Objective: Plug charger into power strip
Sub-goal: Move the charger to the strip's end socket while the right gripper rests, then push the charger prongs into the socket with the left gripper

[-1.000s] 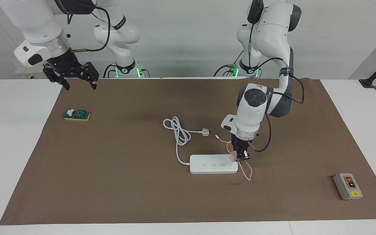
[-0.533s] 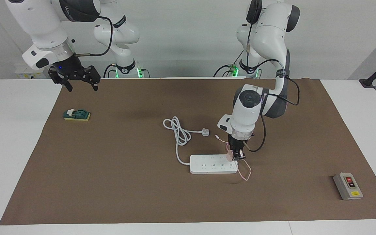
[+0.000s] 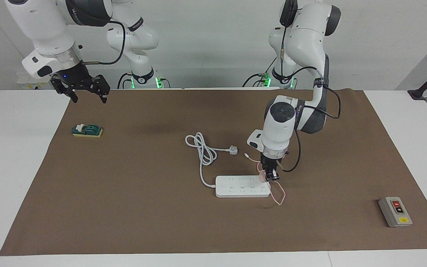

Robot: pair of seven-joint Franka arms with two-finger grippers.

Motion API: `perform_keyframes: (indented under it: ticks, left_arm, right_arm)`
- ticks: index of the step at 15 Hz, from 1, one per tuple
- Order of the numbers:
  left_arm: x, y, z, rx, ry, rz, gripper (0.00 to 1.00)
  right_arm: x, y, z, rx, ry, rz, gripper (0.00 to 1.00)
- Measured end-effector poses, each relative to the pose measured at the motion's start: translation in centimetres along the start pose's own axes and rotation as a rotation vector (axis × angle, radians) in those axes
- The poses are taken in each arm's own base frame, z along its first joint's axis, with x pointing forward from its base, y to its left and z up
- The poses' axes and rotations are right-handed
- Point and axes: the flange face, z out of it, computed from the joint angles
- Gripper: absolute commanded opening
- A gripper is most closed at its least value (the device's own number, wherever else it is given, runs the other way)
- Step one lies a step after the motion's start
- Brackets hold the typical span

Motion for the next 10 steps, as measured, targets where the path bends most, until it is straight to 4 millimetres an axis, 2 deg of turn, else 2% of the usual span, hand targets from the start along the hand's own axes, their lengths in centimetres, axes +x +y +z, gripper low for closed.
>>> perform_keyframes:
  ticks: [10]
  left_arm:
    - [0.22,0.84,-0.12,-0.005,-0.006,-0.013,0.0]
  right_arm:
    - [-0.31,-0.02,-0.34,0.0,0.001,0.0,1.0]
